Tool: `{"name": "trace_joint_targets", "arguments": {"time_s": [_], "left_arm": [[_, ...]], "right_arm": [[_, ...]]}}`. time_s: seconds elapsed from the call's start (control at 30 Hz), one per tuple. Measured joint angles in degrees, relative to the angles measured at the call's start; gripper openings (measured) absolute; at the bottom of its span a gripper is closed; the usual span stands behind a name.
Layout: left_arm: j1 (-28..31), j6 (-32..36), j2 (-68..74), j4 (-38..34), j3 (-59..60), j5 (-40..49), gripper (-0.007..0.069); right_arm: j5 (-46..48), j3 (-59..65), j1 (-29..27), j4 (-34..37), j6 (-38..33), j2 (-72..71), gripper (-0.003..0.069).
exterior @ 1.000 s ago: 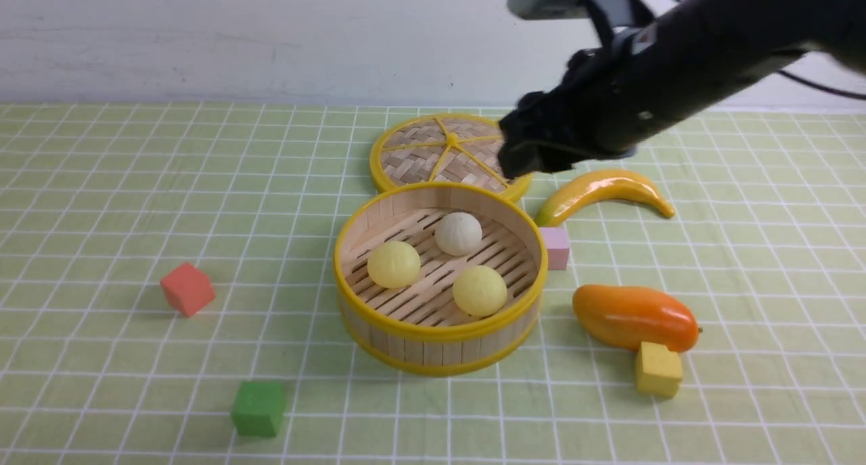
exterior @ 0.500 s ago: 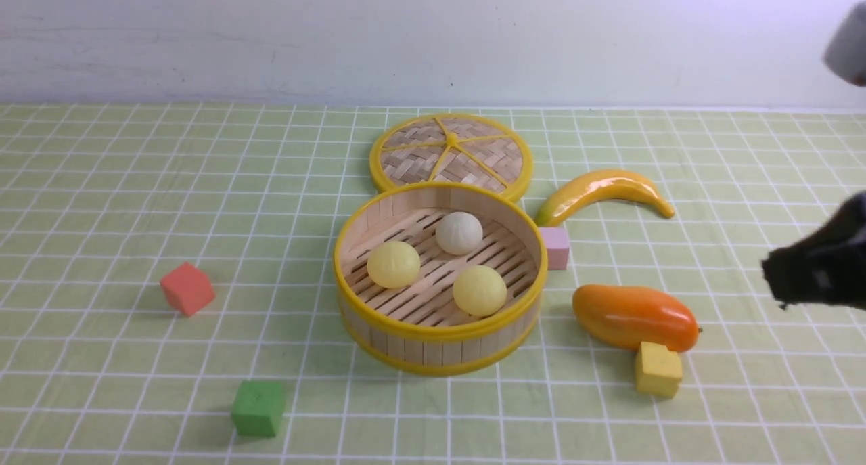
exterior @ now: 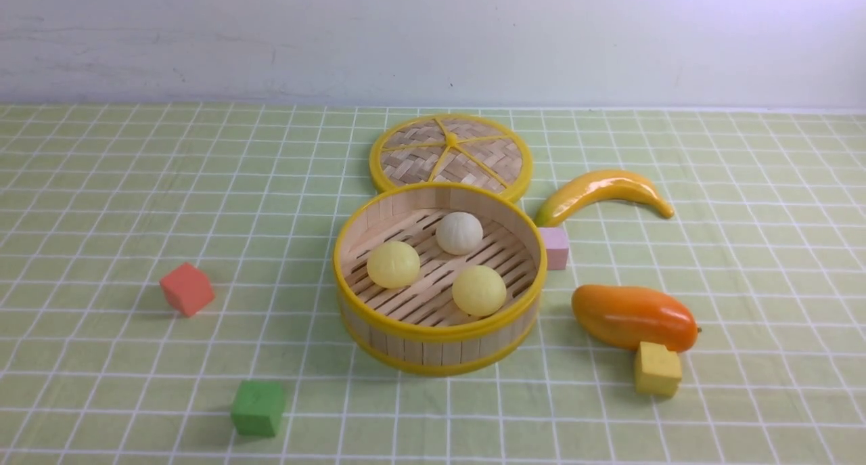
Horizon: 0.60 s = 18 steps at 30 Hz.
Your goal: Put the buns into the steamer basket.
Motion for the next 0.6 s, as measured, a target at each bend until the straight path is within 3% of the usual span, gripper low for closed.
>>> {"name": "trace_joint_targets", "arguments": {"time_s": [0.13, 0.23, 0.6], "left_arm": [[0.0, 0.0, 0.0, 0.0, 0.0, 0.04, 0.0099], [0.0, 0.0, 0.0, 0.0, 0.0, 0.1, 0.0102], [0.0, 0.0, 0.0, 0.0, 0.07, 0.89, 0.011]], "right_arm": [[-9.95, 18.99, -4.2, -0.02, 0.73, -14.96, -0.002], [-11.62, 25.87, -5.87, -0.02, 3.17, -19.21, -0.002], [-11.09, 26.9, -7.12, -0.02, 5.41, -19.75, -0.0017]]}}
